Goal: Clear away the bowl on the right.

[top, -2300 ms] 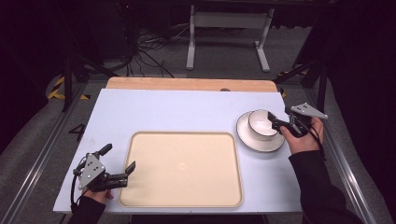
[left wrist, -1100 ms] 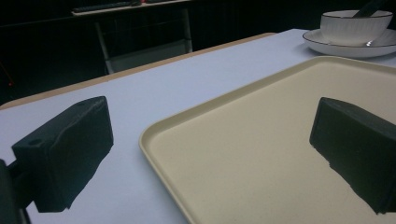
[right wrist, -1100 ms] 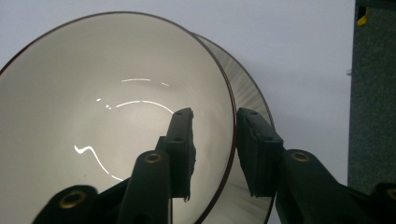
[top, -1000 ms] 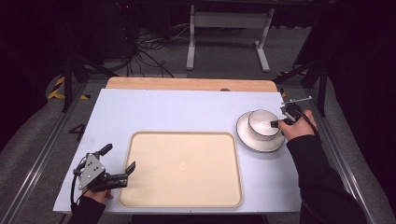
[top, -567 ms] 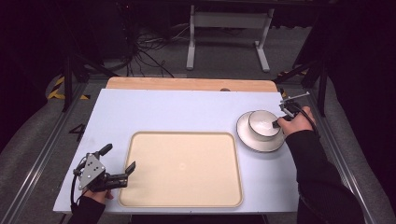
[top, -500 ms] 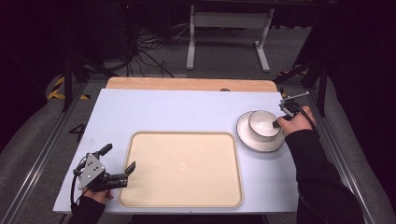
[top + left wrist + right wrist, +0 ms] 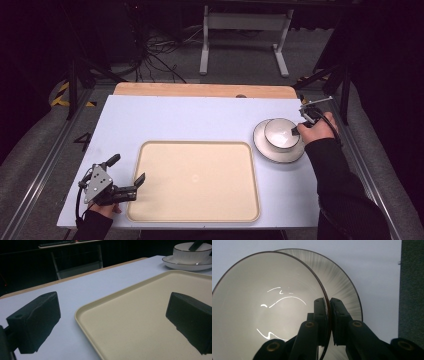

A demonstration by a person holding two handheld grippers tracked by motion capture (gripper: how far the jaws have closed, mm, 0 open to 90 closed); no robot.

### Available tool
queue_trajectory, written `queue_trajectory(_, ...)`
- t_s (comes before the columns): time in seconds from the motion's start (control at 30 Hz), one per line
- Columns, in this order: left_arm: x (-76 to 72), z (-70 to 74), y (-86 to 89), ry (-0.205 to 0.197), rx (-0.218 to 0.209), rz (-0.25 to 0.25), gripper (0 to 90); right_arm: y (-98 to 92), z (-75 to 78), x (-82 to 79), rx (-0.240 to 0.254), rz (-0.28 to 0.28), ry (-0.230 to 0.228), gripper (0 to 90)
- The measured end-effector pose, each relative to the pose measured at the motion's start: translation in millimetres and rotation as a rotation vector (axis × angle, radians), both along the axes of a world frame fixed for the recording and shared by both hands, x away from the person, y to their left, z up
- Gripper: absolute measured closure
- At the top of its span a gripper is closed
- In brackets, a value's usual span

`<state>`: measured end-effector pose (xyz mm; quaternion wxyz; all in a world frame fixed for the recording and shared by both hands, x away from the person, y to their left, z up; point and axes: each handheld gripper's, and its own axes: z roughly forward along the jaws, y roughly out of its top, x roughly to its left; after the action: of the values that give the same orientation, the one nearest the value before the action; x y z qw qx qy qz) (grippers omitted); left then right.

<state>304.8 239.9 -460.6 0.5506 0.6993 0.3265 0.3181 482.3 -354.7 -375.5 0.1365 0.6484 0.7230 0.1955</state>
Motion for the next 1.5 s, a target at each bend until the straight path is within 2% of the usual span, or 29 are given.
queue_trajectory(0.13,0.0,0.0,0.1,0.000,-0.001,0.000,0.1,1.1,5.4,-2.1,-0.020,0.001,-0.018,83.2)
queue_trajectory(0.57,0.4,0.0,0.2,0.000,0.001,0.001,0.1,1.9,35.4,-14.2,-0.016,0.014,-0.033,82.5)
queue_trajectory(0.8,0.2,0.0,0.2,0.001,0.001,0.003,0.1,2.5,52.3,-20.0,0.001,0.011,-0.029,82.5)
queue_trajectory(0.97,0.4,-0.1,0.1,0.001,-0.001,0.006,0.1,2.0,66.2,-25.2,0.011,0.013,-0.043,82.4)
queue_trajectory(1.37,0.3,0.0,0.3,0.001,0.001,0.004,0.1,3.6,83.6,-35.1,0.038,0.028,-0.054,82.3)
queue_trajectory(1.5,0.4,0.1,0.3,0.000,0.002,0.004,0.1,8.3,92.3,-41.9,0.061,0.054,-0.068,82.3)
